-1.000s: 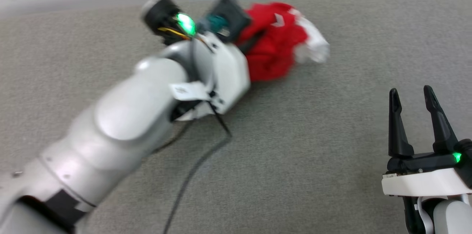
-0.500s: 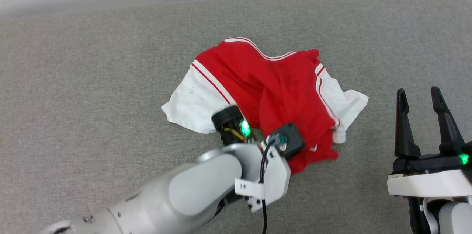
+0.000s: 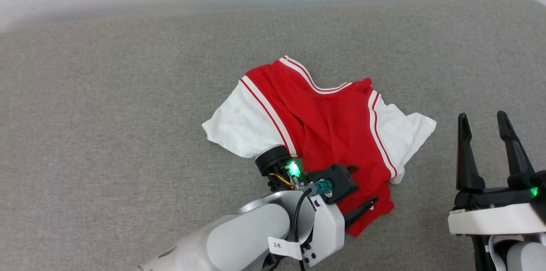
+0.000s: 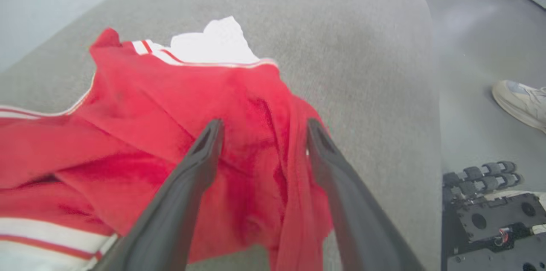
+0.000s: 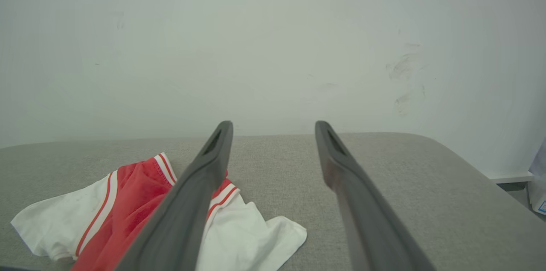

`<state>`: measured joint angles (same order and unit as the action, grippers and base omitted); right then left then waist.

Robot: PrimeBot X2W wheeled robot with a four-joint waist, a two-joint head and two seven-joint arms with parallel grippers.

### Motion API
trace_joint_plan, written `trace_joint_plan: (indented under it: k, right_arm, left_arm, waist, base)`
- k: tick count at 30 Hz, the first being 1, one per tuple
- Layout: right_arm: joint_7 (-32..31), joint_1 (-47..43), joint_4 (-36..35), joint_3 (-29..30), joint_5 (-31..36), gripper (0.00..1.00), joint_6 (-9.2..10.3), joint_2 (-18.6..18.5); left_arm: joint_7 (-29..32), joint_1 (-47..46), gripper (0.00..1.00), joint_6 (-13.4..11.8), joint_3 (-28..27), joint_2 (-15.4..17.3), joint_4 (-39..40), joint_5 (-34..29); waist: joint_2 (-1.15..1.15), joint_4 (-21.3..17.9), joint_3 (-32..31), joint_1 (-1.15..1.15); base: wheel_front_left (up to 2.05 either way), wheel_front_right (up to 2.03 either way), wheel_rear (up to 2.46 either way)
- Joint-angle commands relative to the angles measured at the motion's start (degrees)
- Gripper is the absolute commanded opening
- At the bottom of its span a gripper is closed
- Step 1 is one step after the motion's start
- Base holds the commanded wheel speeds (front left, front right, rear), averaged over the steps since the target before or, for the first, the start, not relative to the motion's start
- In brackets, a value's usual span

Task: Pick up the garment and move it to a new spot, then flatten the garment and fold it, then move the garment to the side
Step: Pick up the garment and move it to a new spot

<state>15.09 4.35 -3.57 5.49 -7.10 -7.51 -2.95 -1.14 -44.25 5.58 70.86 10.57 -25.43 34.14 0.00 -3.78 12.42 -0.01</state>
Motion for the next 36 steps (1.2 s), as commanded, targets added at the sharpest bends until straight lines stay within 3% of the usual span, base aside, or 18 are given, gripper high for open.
trace_joint_plan:
  k: [1, 6, 14, 24, 29, 36]
  right_arm:
    - [0.1, -0.8, 0.2, 0.1, 0.3, 1.00, 0.04, 0.1]
    - [0.1, -2.2, 0.8, 0.4, 0.7, 1.00, 0.04, 0.1]
    - [0.1, -4.1, 1.7, 0.3, 0.8, 1.00, 0.04, 0.1]
    - [0.1, -6.2, 2.9, -0.1, 0.2, 1.00, 0.04, 0.1]
    - [0.1, -7.1, 4.2, -0.4, -0.7, 1.00, 0.04, 0.1]
    - [0.1, -8.2, 5.9, -1.2, -1.9, 1.00, 0.04, 0.1]
  left_arm:
    - [-1.1, -0.3, 1.00, -0.7, -0.5, 0.2, 0.6, -0.4]
    - [-5.7, 1.5, 1.00, -4.6, -3.7, 2.0, 5.3, -0.1]
    - [-12.8, 6.1, 1.00, -14.5, -12.4, 8.2, 11.9, 0.1]
    - [-14.1, 18.2, 1.00, -25.2, -27.0, 14.3, 19.9, -3.4]
    - [-14.1, 26.1, 1.00, -27.3, -36.0, 14.7, 22.7, -5.6]
    - [-14.1, 35.2, 1.00, -25.8, -45.1, 12.6, 24.1, -9.9]
  waist:
    - [0.00, 0.6, -1.0, 0.01]
    - [0.00, 1.9, -3.5, 0.01]
    - [0.00, 3.7, -7.1, 0.01]
    - [0.00, 5.7, -10.0, 0.01]
    - [0.00, 6.2, -11.3, 0.01]
    - [0.00, 6.4, -12.3, 0.01]
  base:
    - [0.00, 0.00, 0.00]
    - [0.00, 0.00, 0.00]
    - [0.00, 0.00, 0.00]
    - [0.00, 0.00, 0.00]
    - [0.00, 0.00, 0.00]
    - [0.00, 0.00, 0.00]
